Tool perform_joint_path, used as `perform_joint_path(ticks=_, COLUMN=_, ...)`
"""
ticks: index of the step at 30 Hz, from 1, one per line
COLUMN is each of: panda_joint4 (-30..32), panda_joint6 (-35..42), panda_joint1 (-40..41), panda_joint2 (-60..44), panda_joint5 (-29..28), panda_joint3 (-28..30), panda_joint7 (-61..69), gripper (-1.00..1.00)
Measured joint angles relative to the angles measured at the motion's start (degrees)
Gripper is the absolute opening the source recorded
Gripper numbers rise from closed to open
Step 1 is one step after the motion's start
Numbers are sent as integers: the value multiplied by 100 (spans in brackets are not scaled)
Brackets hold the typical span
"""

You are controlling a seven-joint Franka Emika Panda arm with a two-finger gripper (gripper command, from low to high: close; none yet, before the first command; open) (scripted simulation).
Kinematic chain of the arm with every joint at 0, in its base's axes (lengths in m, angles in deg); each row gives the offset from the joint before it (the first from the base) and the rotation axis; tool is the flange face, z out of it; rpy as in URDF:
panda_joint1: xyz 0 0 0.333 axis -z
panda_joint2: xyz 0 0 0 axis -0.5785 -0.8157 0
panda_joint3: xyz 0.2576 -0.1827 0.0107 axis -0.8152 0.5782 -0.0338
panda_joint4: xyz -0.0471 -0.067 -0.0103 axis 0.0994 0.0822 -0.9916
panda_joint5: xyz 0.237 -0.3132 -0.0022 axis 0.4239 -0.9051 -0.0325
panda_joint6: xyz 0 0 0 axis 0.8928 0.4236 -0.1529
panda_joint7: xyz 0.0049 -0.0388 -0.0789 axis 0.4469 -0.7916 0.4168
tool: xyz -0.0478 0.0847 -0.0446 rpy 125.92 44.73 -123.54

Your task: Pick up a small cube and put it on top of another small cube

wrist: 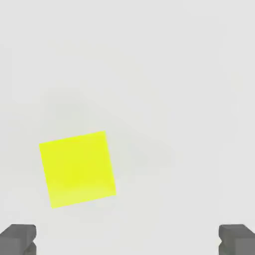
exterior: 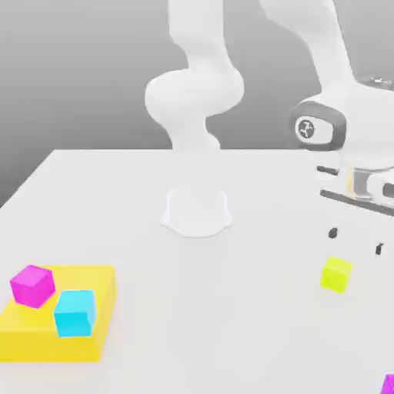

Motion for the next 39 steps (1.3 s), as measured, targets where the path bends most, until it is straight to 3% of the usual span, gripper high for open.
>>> perform_joint_path(ticks=6, panda_joint4=-168, panda_joint6=-958, panda_joint1=-159, panda_joint2=-1197, panda_joint5=-250, panda_joint3=220, panda_joint7=-38, gripper=0)
perform_joint_path(ticks=7, panda_joint4=-201, panda_joint6=-1101, panda_joint1=-197, panda_joint2=-1372, panda_joint5=-264, panda_joint3=262, panda_joint7=-49, gripper=-100)
perform_joint_path(ticks=14, panda_joint4=-206, panda_joint6=-1111, panda_joint1=-207, panda_joint2=-1400, panda_joint5=-265, panda_joint3=271, panda_joint7=-49, gripper=-100)
perform_joint_path(ticks=21, panda_joint4=20, panda_joint6=-71, panda_joint1=-52, panda_joint2=-129, panda_joint5=-10, panda_joint3=137, panda_joint7=173, gripper=-100)
perform_joint_path(ticks=39, panda_joint4=-1052, panda_joint6=1717, panda_joint1=3830, panda_joint2=730, panda_joint5=-387, panda_joint3=2159, panda_joint7=2233, gripper=-100)
